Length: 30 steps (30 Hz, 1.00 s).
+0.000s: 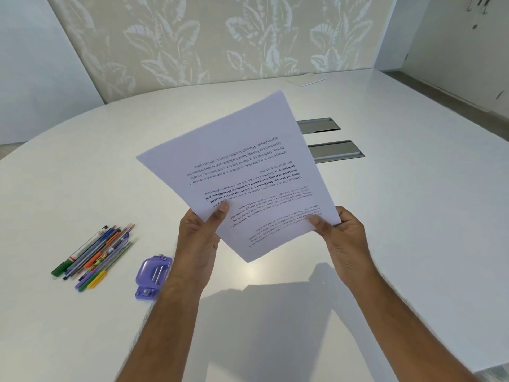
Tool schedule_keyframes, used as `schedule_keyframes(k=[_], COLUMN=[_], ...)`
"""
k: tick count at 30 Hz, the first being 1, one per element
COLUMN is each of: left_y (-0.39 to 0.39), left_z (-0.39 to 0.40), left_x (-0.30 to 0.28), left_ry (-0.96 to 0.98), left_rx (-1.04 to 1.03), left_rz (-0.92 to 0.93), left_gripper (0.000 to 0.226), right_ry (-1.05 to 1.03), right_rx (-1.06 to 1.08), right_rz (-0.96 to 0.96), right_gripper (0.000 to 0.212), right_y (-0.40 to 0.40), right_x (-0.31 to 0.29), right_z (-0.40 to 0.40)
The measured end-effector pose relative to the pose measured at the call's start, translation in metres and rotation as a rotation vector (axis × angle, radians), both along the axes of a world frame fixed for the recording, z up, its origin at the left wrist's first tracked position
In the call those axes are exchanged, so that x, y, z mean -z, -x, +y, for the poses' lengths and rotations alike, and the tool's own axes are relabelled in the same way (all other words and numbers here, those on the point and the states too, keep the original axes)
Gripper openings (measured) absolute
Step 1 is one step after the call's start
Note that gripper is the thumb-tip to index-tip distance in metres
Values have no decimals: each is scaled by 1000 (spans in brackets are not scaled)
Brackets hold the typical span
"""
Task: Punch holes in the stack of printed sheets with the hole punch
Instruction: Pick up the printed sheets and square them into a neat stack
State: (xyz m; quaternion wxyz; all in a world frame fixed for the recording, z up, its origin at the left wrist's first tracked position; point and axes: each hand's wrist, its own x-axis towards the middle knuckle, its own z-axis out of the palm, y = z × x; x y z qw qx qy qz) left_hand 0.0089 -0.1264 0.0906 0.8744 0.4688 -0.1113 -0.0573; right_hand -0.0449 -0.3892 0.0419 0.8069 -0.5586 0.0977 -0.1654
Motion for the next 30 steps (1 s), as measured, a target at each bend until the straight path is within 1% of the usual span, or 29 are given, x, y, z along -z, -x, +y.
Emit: schedule_keyframes(k=[4, 7, 11, 14, 17, 19, 20, 21, 23, 25, 28, 30], left_y=[1, 3, 3, -1, -7, -11, -12, -12, -10, -9, -7, -8], left_z=[-3, -8, -7, -1, 11, 22, 28, 32, 40, 43, 43, 41], left_x=[11, 17, 24, 25, 24, 24, 24, 24, 27, 30, 31, 30], left_ry=[87, 116, 105, 116, 119, 62, 3, -71, -231, -343, -450, -466], left_rx=[52, 55, 19, -75, -186, -247, -275, -308, -365, -347, -287, -264], left_rz=[15, 21, 34, 64, 70, 86, 94, 95, 67, 19, -39, -50], left_gripper=[42, 45, 49, 52, 44, 31, 24, 21, 30, 32, 26, 21], right_ry=[-235, -273, -213, -100, 13, 103, 140, 172, 217, 238, 217, 229], right_rx=[-147, -223, -187, -111, -47, -1, 18, 30, 37, 39, 28, 31], right_rz=[-102, -130, -118, -105, -94, -84, -75, -66, -55, -55, -51, -30], right_gripper=[52, 46, 41, 46, 51, 43, 38, 35, 30, 25, 30, 34], right_y=[-1, -1, -4, -6, -4, -3, -2, -1, 0, 1, 2, 2], right_x=[-2, -2, -3, -8, -10, -10, -10, -9, -9, -10, -12, -16], right_z=[10, 15, 12, 4, -9, -19, -24, -29, -36, -41, -47, -50])
